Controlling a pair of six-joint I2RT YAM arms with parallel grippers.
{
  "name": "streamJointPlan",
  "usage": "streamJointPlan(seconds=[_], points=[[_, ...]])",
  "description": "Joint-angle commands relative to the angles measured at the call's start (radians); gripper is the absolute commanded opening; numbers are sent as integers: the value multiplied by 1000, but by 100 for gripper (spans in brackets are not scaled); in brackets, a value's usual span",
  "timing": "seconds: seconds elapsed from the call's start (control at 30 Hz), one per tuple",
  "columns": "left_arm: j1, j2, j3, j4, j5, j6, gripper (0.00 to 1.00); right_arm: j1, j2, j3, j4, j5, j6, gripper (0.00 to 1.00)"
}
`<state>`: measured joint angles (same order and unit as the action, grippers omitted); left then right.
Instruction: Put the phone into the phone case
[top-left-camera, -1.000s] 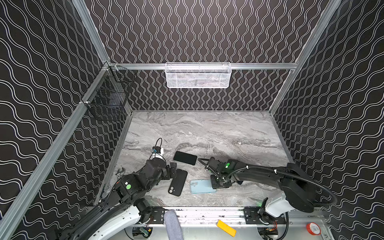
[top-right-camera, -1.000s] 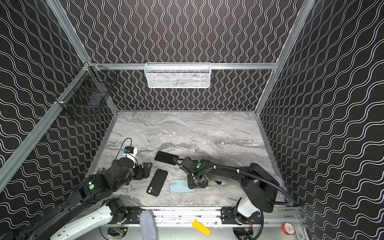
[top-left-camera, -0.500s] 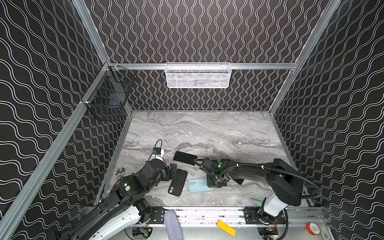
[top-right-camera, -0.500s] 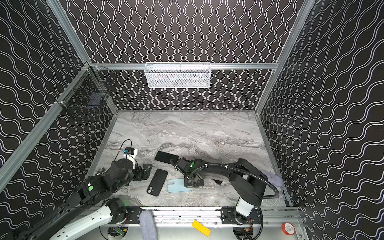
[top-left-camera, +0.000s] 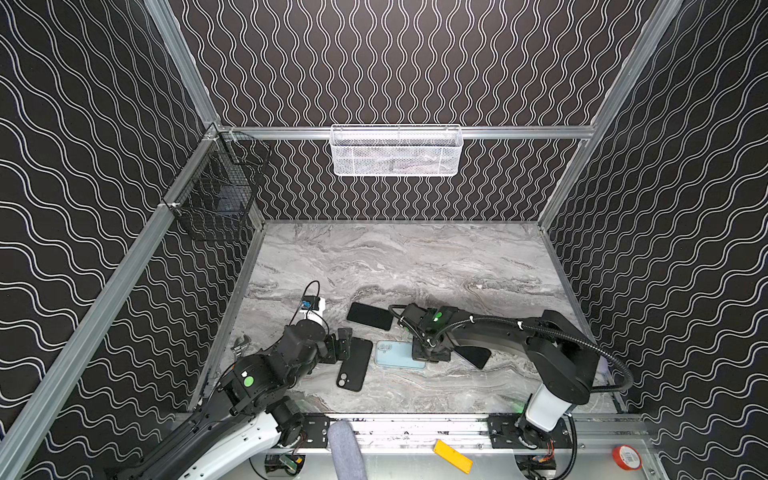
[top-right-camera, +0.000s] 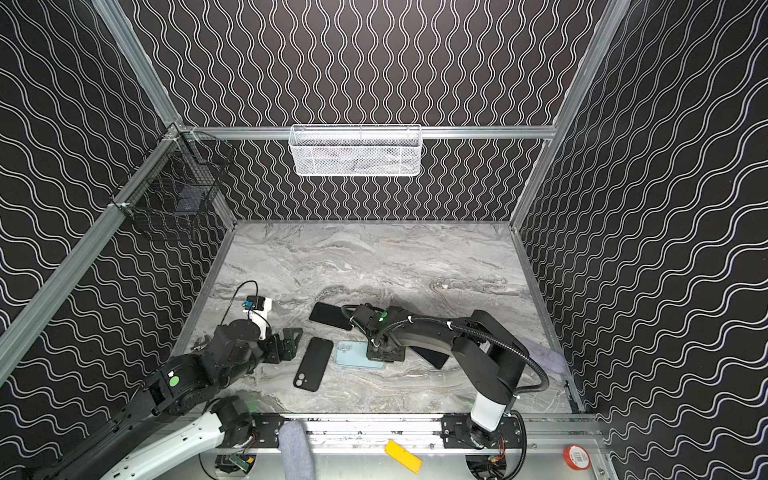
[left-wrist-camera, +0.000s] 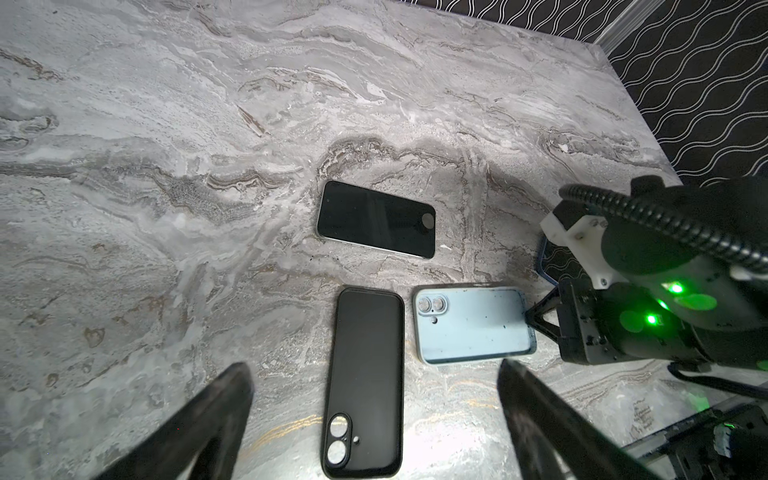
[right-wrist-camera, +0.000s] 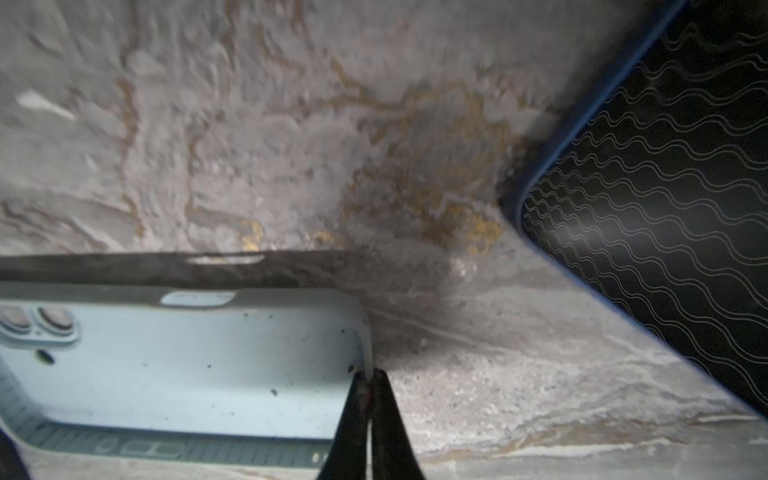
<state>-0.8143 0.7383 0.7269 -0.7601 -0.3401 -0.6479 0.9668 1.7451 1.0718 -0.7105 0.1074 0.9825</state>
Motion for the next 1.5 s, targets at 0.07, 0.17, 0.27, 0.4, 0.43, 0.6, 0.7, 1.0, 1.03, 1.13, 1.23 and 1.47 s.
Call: streamJointPlan(seconds=[0.07,0.17,0.27,0.4,0.43,0.6,0.7,1.0,1.03,1.13,1.23,1.47], points=[[2,7,12,11,-18,28,96,3,44,67,-22,11,-40,6],[2,3,12,10,-23,28,96,3,56,84,-29,11,-52,6],[1,-3,11,7,-24,26,96,2,46,80,-39,17,-60,6],[3,6,15,9,-14,22,96,2,27,54,-34,10,-72,7],[1,11,17,8,-12,22,96,2,24,45,-34,9,-72,7],[1,39,27,9,-8,28,96,3,-6,-1,-7,7,-69,8],[2,56,34,16,-1,29,96,3,-19,-18,7,7,-65,11],[1,96,54,31,20,32,96,1,-32,-17,18,27,-73,34],[1,102,59,32,27,40,96,0,-39,-13,15,35,-74,36],[1,120,79,48,61,86,96,-22,-83,-5,-4,46,-84,49],[1,159,126,83,114,181,96,-90,-199,-27,-21,56,-88,64],[3,199,200,219,38,267,98,-309,-580,-172,-64,122,-87,82]])
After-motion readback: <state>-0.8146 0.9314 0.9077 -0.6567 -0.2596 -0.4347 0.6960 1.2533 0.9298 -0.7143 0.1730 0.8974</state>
